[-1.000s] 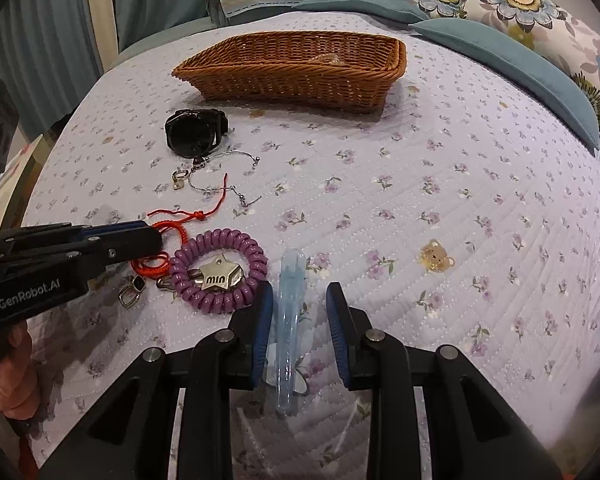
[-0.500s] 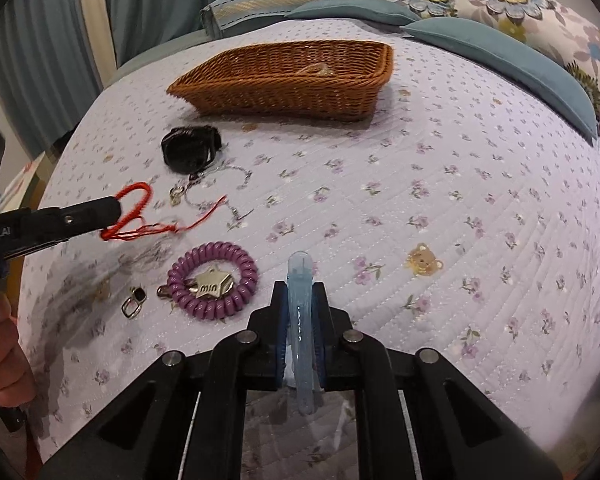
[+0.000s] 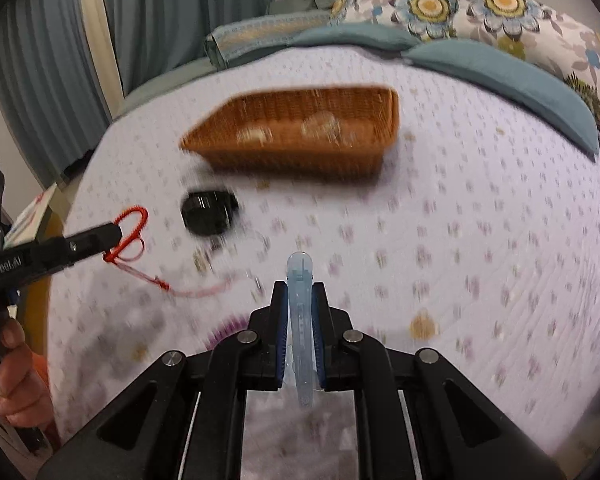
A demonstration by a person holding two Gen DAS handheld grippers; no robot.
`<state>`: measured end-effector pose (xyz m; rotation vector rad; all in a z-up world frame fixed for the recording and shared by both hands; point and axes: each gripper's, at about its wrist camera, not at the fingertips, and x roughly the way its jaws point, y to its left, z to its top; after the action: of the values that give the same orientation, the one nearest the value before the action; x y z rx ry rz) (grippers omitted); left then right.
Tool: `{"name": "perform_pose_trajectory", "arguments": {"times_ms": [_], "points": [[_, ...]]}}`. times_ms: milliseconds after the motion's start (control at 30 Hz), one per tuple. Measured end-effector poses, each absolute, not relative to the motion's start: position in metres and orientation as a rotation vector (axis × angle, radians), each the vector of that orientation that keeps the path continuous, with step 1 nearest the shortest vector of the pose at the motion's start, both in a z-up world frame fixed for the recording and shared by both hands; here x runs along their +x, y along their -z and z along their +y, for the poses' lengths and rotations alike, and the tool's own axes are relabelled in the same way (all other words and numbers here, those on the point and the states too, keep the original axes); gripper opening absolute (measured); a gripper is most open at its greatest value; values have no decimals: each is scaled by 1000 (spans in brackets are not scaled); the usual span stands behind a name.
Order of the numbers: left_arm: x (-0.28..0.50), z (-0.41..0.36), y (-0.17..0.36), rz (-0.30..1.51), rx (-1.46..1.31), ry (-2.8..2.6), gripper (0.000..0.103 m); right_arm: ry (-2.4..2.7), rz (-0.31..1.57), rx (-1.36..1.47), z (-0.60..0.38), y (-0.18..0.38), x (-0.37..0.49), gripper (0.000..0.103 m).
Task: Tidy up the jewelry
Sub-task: 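Carry the clip and cord over the wicker basket and open both tools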
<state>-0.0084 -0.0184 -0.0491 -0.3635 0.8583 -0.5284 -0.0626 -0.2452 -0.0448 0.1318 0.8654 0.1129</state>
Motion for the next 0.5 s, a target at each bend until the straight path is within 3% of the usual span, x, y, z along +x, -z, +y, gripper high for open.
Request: {"name": "perform_pose_trajectory", "arguments": {"times_ms": [500], "points": [[109,-49,-24,727,-252,507,4,-118,751,108,-246,-15,78,13]]}}
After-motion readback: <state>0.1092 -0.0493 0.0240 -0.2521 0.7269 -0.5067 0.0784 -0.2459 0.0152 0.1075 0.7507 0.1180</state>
